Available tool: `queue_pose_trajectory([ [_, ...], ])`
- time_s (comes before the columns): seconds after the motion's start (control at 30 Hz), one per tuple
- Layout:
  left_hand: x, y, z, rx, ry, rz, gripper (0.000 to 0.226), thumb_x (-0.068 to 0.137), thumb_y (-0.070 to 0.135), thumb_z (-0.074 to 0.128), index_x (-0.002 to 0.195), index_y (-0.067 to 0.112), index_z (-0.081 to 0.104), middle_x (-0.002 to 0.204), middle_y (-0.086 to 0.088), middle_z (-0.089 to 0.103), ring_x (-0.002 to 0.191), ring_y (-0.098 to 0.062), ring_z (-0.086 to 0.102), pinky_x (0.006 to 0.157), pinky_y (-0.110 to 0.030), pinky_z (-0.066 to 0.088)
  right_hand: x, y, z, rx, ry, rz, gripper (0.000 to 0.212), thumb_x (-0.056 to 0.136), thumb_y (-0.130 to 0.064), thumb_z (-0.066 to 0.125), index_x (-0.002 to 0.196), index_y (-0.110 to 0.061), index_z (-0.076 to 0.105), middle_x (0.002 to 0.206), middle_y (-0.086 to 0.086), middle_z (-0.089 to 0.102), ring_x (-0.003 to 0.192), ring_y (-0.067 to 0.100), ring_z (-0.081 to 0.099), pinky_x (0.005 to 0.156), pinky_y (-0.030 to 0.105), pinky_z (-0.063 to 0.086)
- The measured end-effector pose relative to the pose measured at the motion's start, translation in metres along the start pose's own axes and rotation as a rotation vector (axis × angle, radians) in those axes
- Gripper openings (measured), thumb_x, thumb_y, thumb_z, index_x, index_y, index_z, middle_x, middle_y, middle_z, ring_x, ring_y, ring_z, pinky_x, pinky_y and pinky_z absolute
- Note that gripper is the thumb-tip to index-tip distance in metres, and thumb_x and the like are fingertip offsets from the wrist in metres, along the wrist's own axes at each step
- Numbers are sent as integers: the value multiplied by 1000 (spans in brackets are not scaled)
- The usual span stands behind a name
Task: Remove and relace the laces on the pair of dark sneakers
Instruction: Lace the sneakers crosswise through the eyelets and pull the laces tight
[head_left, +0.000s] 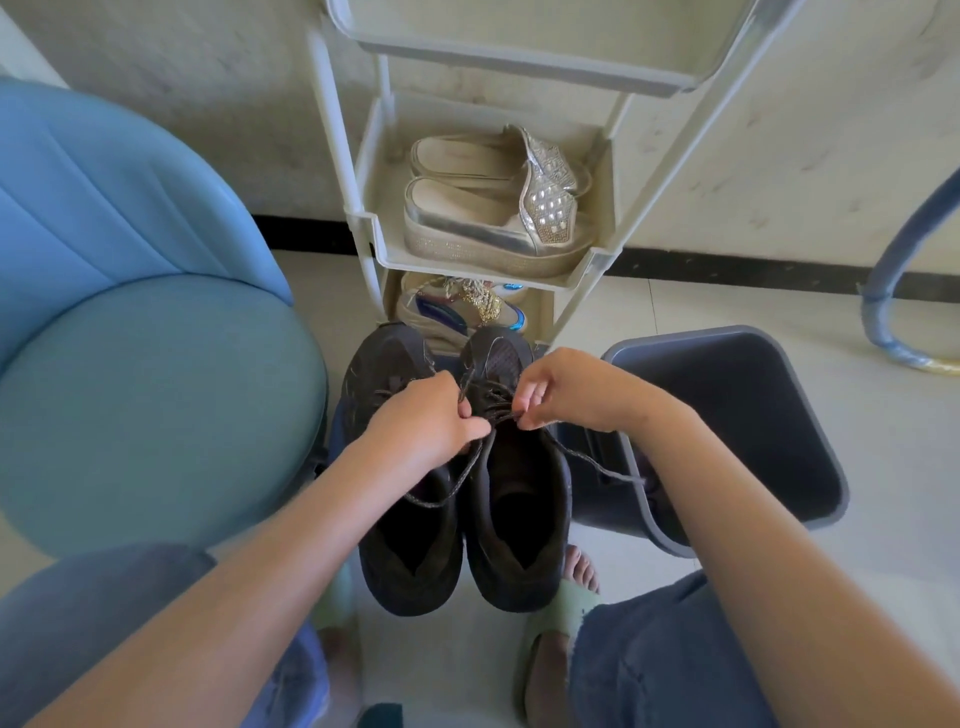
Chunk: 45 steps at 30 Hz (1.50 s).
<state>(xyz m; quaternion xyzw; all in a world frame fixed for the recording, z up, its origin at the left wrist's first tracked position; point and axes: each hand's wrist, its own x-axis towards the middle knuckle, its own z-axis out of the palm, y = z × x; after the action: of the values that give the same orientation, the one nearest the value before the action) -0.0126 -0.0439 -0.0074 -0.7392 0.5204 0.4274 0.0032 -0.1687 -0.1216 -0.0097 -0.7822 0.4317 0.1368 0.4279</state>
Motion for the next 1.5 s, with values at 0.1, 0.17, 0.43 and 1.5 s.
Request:
queue_pose_trajectory([
  [0.1,-5,3,1,74,-97,-10,56,82,48,67,119,9,53,116,-3,58,103,-21,57,85,-32,45,2,-3,1,10,45,-15,10,83,-12,72,85,-19,66,74,-13,61,73,5,61,85,29,49],
  [0.17,-6,4,3,127,-133,-32,64,81,48,68,124,5,50,121,-8,57,108,-25,57,89,-35,46,3,-3,3,-2,77,-12,9,84,-11,71,84,-18,66,73,-13,62,73,10,64,87,33,53],
  [0.43,-6,5,3,90,-143,-34,77,80,45,71,139,7,40,135,-6,51,117,-24,54,97,-37,45,8,4,4,37,119,25,11,83,-17,73,91,-15,66,76,-8,63,70,13,64,72,29,56],
  [1.5,-4,0,7,108,-54,35,44,81,34,71,113,9,57,113,-5,62,102,-24,60,87,-37,49,4,2,1,91,80,-3,9,89,-17,66,96,-14,60,75,-4,65,66,11,66,70,19,52],
])
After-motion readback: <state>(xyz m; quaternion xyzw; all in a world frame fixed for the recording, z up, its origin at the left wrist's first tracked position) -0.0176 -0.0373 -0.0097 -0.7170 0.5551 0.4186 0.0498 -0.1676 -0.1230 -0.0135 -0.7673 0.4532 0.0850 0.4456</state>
